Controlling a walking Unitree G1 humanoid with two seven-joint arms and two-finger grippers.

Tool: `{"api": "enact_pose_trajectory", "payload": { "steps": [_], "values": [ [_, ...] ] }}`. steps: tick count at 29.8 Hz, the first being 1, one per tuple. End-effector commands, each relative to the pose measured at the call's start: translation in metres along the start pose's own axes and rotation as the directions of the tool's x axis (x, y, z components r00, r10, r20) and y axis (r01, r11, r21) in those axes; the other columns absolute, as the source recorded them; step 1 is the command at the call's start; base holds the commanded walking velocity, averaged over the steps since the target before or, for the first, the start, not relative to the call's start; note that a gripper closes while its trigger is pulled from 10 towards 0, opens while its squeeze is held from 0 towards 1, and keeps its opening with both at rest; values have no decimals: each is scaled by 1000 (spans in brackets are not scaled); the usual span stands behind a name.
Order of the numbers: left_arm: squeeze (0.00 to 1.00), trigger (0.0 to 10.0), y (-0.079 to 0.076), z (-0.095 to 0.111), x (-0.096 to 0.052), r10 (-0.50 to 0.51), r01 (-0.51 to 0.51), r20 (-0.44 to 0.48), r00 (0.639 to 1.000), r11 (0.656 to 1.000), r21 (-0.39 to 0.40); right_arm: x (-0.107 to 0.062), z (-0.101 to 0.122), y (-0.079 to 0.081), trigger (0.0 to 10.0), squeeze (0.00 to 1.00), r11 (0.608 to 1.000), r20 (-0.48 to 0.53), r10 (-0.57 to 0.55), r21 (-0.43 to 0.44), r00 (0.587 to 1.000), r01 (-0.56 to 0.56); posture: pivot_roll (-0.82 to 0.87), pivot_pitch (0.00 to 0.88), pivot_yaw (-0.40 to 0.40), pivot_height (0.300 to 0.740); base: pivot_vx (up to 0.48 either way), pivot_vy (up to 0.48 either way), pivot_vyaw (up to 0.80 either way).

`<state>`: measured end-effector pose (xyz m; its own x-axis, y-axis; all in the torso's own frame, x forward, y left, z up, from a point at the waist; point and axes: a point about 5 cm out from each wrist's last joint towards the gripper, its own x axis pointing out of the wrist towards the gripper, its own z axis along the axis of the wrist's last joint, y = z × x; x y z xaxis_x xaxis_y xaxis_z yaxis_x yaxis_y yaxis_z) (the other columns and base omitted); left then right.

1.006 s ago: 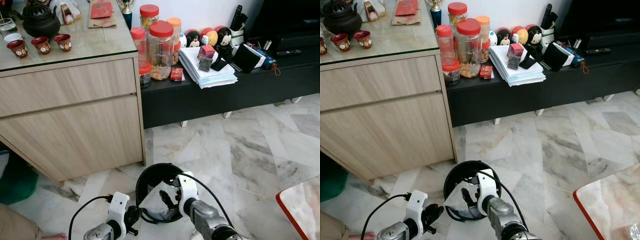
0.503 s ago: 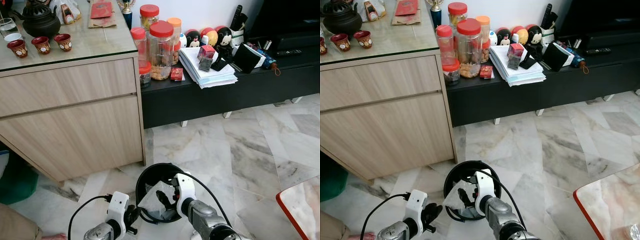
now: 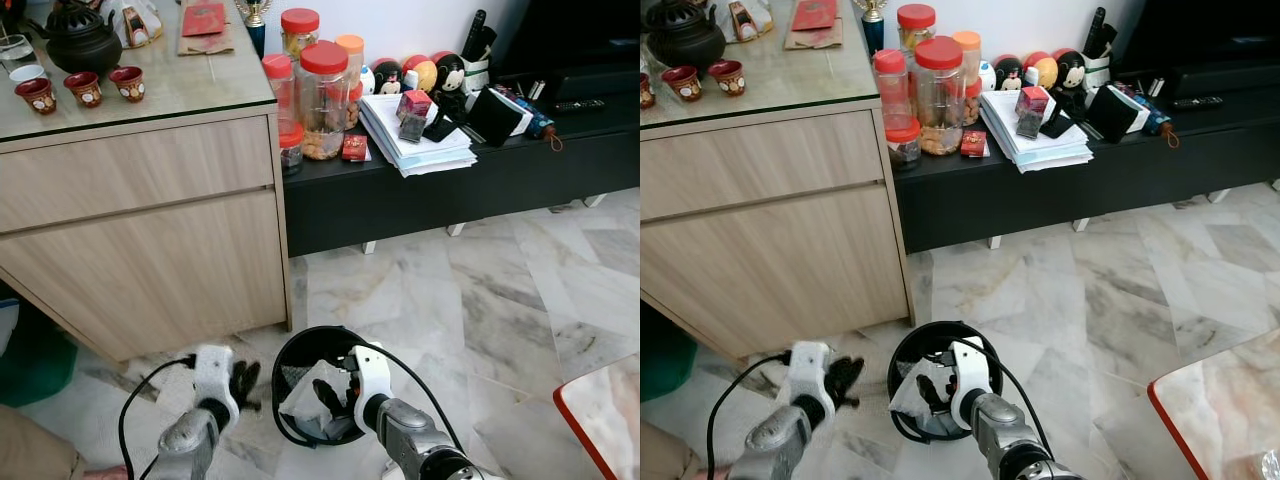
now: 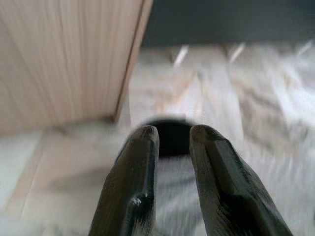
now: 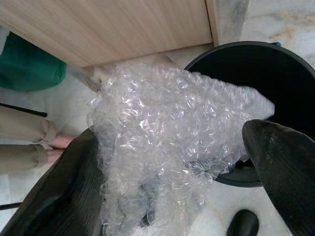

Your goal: Picking trash to rubbish bin

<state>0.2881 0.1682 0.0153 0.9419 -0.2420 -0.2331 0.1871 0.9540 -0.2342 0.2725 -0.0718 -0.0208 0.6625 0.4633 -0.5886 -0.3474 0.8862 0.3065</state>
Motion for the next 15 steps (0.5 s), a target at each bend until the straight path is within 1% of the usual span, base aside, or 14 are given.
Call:
{"api": "enact_pose_trajectory", "payload": {
  "steps": [1,5,6,10,15],
  "values": [
    [0,10000,-2,-1,1,-32,32,-11,999,999,-34,0,2,1,10000,0,1000,10,8,-11,1000,-8,123,179,-61,740,0,0,0],
    [0,10000,-11,4,7,-102,101,-12,995,994,-31,1,2,2,10000,0,1000,13,10,-12,1000,-10,122,180,-63,740,0,0,0],
    [0,10000,-16,5,9,-140,140,-22,990,990,-33,1,3,2,10000,0,1000,14,11,-13,1000,-11,122,180,-63,740,0,0,0],
    [0,10000,-26,0,12,-216,213,-61,974,976,-50,1,3,2,10000,0,1000,19,12,-15,1000,-12,122,180,-63,740,0,0,0],
    [0,10000,-31,-3,13,-236,233,-82,968,971,-52,1,4,2,10000,0,1000,24,14,-17,1000,-13,116,182,-62,740,0,0,0]
  ]
}}
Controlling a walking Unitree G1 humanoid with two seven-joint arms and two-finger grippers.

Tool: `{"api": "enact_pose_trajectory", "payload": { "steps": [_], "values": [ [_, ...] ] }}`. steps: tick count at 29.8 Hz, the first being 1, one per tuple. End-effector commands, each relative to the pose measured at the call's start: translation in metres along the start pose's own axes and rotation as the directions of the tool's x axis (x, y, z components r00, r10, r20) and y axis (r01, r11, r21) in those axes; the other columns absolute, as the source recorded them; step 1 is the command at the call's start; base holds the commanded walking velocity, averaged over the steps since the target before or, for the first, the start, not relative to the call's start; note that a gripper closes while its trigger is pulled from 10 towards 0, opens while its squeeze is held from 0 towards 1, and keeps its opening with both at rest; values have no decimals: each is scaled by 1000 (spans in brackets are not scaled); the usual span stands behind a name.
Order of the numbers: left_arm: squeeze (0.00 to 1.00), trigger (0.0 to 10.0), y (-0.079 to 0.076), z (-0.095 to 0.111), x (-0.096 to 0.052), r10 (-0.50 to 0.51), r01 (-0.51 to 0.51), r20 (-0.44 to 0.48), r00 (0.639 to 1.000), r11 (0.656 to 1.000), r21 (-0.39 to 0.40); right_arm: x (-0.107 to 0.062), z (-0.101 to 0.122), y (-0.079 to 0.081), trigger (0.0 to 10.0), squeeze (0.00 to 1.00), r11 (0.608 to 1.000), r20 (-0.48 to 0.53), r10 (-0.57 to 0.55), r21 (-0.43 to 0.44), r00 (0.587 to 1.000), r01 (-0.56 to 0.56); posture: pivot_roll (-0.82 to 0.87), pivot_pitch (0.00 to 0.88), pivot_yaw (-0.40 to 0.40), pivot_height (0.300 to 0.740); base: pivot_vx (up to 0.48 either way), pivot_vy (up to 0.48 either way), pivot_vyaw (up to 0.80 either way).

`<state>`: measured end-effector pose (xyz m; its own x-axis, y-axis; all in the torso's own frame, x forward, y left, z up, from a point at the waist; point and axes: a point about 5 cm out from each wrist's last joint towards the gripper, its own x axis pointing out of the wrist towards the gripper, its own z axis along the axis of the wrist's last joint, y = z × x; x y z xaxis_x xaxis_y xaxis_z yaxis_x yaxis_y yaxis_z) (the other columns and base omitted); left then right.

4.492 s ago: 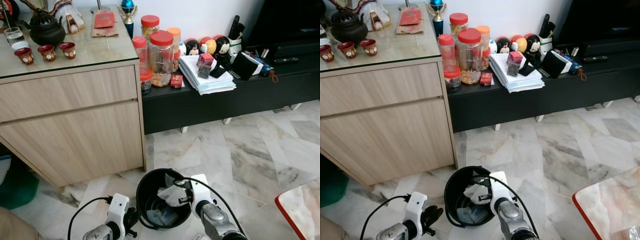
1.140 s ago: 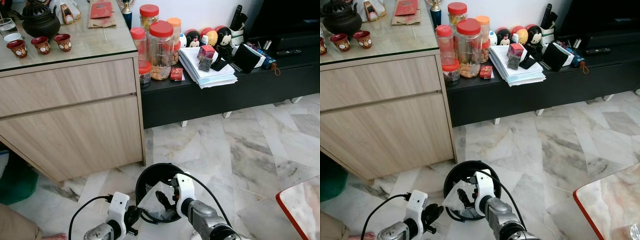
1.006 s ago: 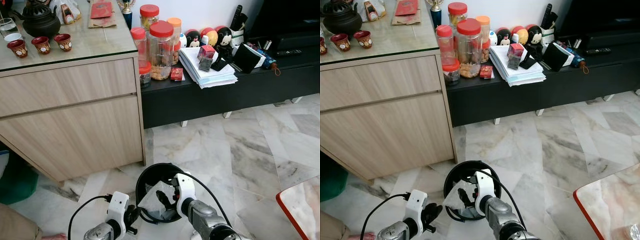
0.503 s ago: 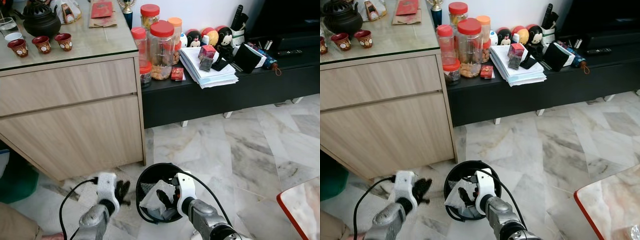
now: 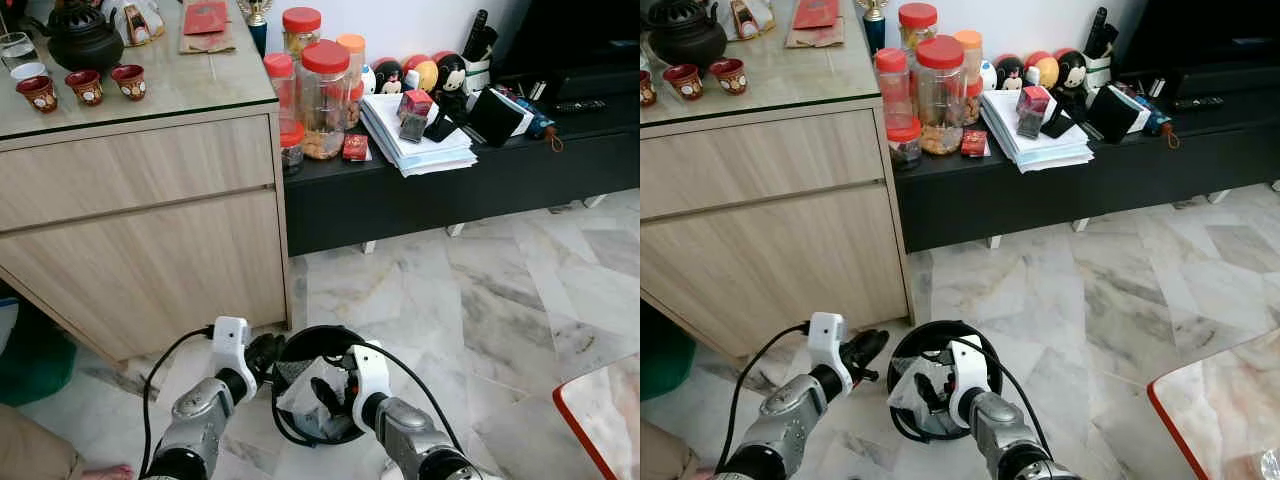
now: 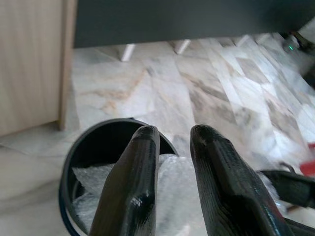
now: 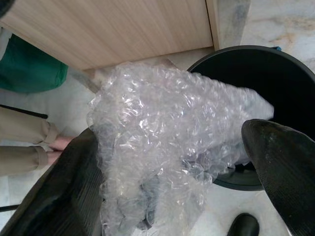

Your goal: Picking trash to rubbish bin

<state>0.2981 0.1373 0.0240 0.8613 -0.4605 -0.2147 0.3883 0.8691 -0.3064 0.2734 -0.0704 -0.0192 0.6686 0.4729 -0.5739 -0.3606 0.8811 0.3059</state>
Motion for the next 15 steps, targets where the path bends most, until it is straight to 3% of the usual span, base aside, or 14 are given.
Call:
{"api": "enact_pose_trajectory", "payload": {
  "steps": [1,6,15],
  "values": [
    [0,10000,-2,-9,-1,-8,7,-38,999,1000,-24,1,3,1,10000,0,1000,9,3,-8,1000,-3,116,182,-62,740,0,0,0],
    [0,10000,-7,-13,0,-109,103,-79,991,992,-75,1,3,1,10000,0,1000,12,4,-12,1000,-3,110,183,-61,740,0,0,0],
    [0,10000,-10,-12,3,-190,179,-131,973,979,-94,1,3,1,10000,0,1000,17,4,-10,1000,-4,107,185,-58,740,0,0,0]
  ]
}}
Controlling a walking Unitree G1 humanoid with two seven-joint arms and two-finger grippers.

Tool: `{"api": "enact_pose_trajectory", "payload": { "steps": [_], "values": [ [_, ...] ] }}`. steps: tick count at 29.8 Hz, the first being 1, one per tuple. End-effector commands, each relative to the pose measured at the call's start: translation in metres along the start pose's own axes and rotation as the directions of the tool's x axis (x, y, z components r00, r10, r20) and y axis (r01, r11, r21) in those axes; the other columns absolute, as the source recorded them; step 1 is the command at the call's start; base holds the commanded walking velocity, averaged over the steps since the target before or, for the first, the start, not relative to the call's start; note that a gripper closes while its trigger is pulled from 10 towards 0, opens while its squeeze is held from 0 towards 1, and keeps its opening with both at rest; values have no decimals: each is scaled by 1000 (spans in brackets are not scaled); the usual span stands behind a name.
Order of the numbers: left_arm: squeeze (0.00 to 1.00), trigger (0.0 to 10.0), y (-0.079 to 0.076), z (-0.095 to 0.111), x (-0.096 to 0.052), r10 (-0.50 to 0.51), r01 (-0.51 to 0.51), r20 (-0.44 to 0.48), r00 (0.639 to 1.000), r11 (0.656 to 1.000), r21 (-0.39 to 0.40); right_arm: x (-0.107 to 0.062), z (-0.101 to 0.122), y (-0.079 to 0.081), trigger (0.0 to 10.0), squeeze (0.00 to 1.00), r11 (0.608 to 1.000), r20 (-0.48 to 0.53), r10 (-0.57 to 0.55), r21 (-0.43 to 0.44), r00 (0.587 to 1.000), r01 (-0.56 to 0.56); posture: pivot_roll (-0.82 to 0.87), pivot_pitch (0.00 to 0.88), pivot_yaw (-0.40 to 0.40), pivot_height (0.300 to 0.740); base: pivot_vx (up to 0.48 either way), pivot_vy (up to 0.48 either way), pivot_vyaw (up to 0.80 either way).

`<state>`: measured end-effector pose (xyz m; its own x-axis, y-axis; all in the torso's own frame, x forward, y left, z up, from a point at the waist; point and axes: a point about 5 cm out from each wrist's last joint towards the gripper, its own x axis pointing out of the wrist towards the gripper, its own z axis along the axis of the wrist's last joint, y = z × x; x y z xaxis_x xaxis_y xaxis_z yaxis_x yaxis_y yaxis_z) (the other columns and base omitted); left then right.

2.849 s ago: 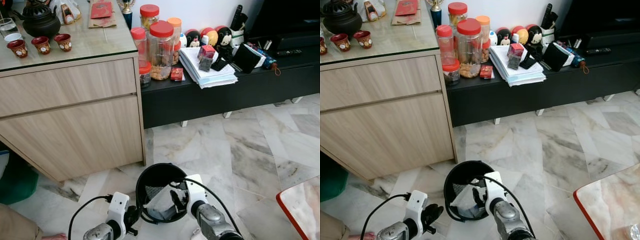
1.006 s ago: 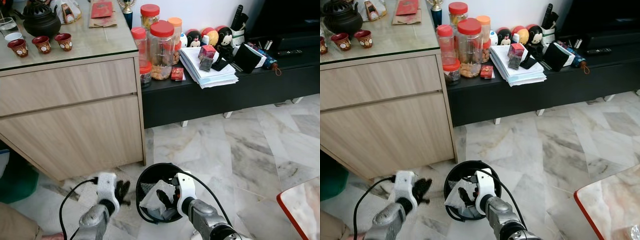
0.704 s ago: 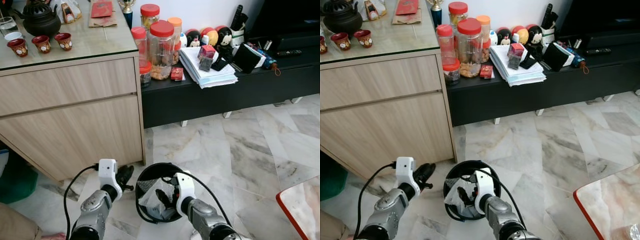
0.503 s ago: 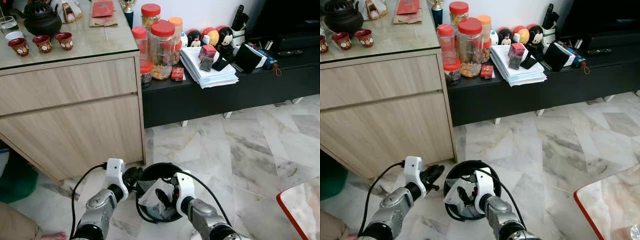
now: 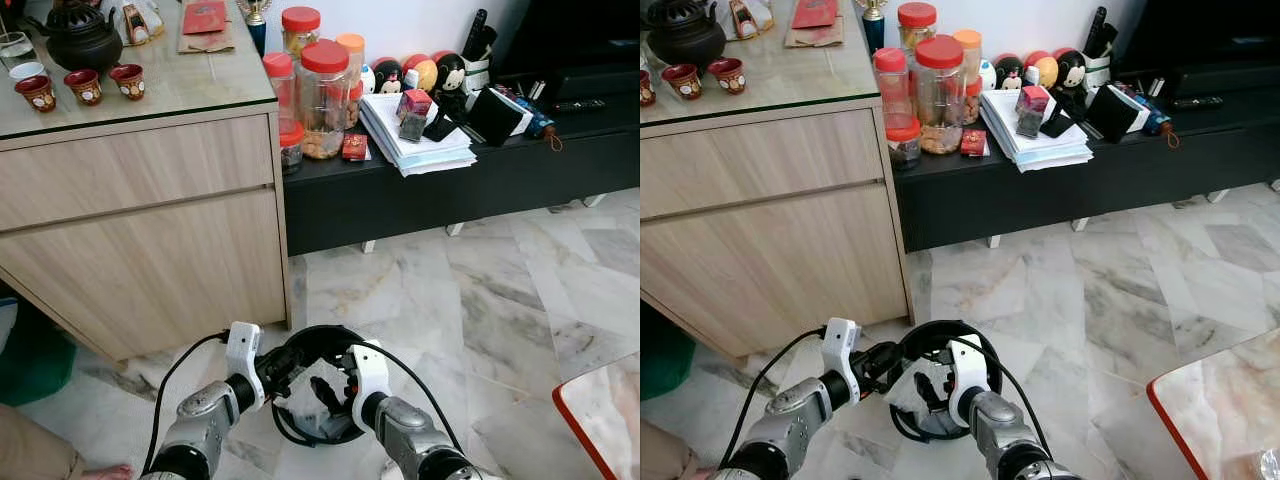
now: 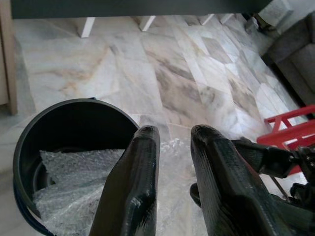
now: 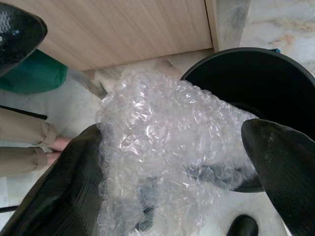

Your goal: Picking trash to rubbish bin

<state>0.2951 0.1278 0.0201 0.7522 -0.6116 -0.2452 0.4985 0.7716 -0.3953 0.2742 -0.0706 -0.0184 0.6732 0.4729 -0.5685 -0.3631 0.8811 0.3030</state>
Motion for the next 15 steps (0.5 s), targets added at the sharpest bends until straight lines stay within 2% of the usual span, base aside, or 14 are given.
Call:
{"api": "enact_pose_trajectory", "payload": {
  "steps": [1,10,15],
  "values": [
    [0,10000,-2,-6,1,-25,23,-42,999,999,-28,1,2,2,10000,0,1000,10,4,-6,1000,-4,107,185,-58,740,0,0,0],
    [0,10000,-3,-16,1,-58,50,-137,989,997,-58,1,2,2,10000,0,1000,14,6,-6,1000,-6,95,190,-57,740,0,0,0],
    [0,10000,-3,-18,1,-63,54,-153,986,997,-63,0,2,2,10000,0,1000,14,6,-6,1000,-5,92,194,-57,740,0,0,0]
  ]
}}
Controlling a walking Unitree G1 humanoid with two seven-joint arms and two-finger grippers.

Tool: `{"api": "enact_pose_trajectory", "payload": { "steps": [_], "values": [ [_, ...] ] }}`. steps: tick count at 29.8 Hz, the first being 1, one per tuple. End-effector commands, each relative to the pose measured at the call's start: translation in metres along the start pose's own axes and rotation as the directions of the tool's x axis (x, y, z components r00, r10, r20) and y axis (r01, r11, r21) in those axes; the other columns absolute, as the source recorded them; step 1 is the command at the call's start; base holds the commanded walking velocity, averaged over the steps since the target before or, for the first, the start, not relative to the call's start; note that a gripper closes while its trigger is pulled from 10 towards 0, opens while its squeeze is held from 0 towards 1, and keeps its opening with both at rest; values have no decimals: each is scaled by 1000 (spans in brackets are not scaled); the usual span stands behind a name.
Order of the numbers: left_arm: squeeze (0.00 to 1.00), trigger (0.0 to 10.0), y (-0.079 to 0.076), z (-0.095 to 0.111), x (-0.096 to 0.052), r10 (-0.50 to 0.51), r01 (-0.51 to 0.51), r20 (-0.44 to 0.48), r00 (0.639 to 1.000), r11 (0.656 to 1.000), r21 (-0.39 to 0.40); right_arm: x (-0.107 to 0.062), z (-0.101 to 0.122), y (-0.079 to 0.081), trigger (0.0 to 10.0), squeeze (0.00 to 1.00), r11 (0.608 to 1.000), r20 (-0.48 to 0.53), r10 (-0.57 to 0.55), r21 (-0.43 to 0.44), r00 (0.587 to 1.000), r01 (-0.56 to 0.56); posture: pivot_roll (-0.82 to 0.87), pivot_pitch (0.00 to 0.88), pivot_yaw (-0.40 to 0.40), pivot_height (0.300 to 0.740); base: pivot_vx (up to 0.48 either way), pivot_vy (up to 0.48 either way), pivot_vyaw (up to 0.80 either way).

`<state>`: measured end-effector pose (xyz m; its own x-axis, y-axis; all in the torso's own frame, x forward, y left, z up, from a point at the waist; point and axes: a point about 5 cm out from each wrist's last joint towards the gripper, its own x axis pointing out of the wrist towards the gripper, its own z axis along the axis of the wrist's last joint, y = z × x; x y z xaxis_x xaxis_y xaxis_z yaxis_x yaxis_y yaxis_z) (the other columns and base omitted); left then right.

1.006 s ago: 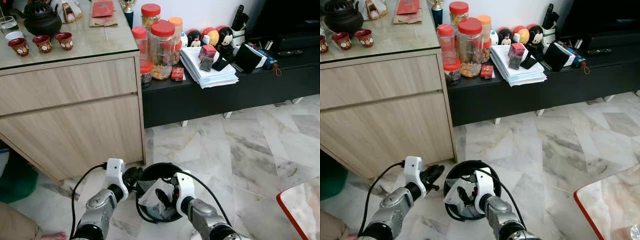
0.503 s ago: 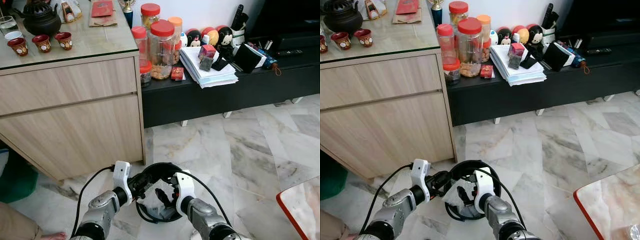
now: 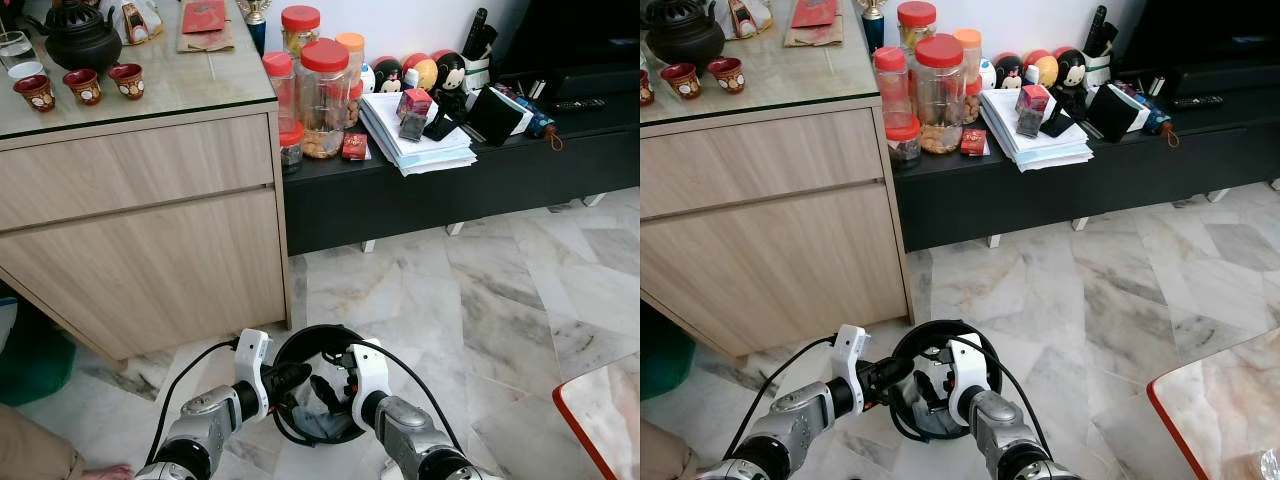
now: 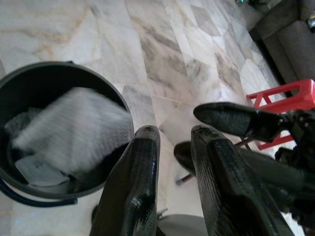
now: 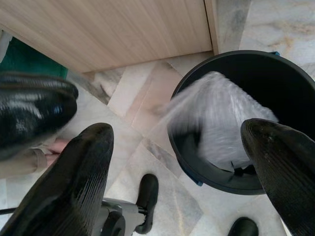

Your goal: Picking trash to rubbish bin

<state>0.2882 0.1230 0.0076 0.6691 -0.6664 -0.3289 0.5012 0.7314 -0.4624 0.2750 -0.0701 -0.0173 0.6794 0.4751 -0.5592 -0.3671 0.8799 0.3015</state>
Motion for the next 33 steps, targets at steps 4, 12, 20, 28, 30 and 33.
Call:
{"api": "enact_pose_trajectory", "payload": {
  "steps": [4,12,20,28,30,33],
  "values": [
    [0,10000,2,-2,0,15,-15,-32,999,1000,17,0,0,1,10000,0,1000,2,3,-3,1000,-3,92,194,-57,740,0,0,0],
    [0,10000,18,12,-10,237,-249,110,965,962,114,0,1,-1,10000,0,1000,9,-9,-4,1000,9,93,189,-52,740,0,0,0],
    [0,10000,47,-13,-51,524,-546,175,834,829,118,-2,6,-7,10000,0,997,54,-59,-42,997,61,97,164,-50,740,0,0,0],
    [0,10000,64,-43,-86,700,-710,121,704,699,83,-7,3,-19,10000,0,988,56,-123,-85,991,127,94,110,-45,740,0,0,0],
    [0,10000,65,-46,-90,715,-724,116,689,684,84,-7,3,-20,10000,0,987,63,-135,-83,989,140,93,106,-46,740,0,0,0],
    [0,10000,68,-53,-98,759,-767,111,642,635,90,-11,1,-29,10000,0,976,80,-194,-85,978,201,87,68,-46,740,0,0,0]
  ]
}}
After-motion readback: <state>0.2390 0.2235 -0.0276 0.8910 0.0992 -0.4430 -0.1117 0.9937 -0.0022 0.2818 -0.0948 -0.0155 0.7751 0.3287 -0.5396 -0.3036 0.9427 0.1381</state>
